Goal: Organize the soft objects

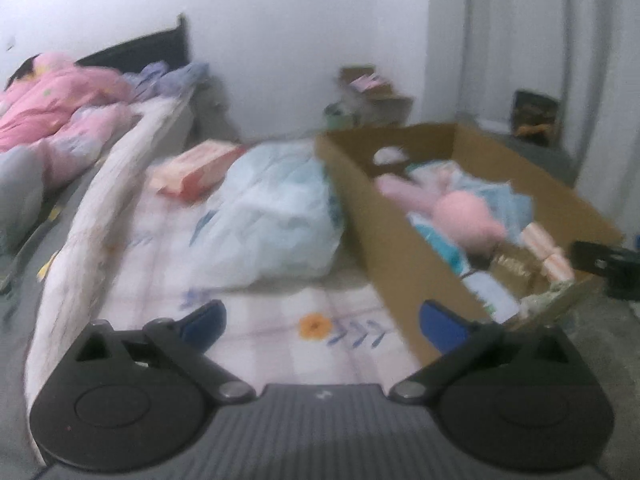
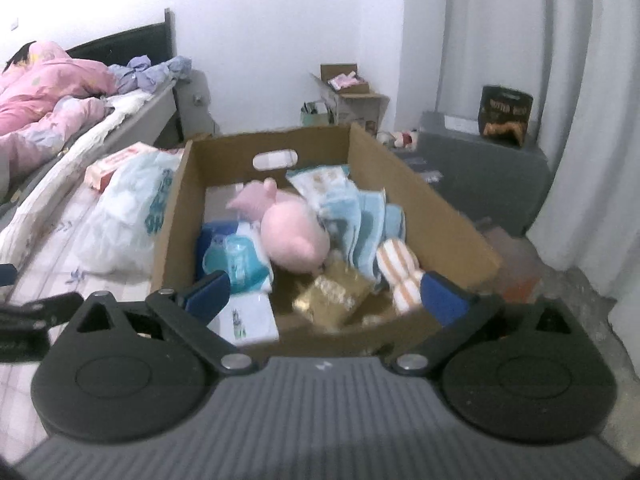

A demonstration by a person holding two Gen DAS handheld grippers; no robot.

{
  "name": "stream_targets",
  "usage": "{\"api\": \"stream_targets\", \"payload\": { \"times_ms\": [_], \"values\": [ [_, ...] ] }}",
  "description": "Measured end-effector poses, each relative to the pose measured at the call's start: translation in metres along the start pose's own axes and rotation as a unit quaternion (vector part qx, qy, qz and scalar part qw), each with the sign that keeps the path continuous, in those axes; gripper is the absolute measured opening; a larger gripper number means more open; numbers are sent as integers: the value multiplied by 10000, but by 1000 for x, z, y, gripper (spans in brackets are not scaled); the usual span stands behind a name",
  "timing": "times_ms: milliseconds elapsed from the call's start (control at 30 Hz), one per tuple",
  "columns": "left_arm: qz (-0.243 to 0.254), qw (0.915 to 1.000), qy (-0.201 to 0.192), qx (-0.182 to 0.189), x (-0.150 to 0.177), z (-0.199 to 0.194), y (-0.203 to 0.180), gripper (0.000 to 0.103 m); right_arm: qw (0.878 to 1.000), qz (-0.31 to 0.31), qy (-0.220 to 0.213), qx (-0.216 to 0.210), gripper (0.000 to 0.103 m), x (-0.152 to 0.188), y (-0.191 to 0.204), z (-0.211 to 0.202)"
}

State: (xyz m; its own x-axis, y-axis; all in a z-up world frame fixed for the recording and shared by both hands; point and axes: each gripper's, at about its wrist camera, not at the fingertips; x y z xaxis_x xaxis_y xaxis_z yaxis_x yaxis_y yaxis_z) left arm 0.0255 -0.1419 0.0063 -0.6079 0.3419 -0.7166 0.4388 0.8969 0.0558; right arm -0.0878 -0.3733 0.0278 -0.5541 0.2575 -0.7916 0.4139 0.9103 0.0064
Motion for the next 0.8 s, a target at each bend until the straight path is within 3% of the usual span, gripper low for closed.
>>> {"api": "stream_targets", "payload": {
  "times_ms": [200, 367, 800],
  "values": [
    [-8, 9992, 277, -295, 2, -2, -7, 103, 9995, 70, 192, -252, 102, 19, -5, -19],
    [25, 9990, 113, -436, 0, -13, -14, 103, 9984, 88, 278, -483, 102, 21, -4, -24],
    [-305, 9986, 401, -166, -1, -6, -10, 103, 9976, -20, 417, -544, 102, 16, 4, -21]
  ]
}}
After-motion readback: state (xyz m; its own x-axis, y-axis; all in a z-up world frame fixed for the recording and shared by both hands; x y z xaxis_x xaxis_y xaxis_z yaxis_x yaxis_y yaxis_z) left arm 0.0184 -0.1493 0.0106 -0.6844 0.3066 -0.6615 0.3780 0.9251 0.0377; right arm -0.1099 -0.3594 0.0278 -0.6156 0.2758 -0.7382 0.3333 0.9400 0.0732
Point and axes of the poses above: each gripper's, at about its wrist camera, not at the fingertips, and z roughly the way its jaws point, y to its left, x to its underside, and after that the axes turned 2 degrees about y, right-handed
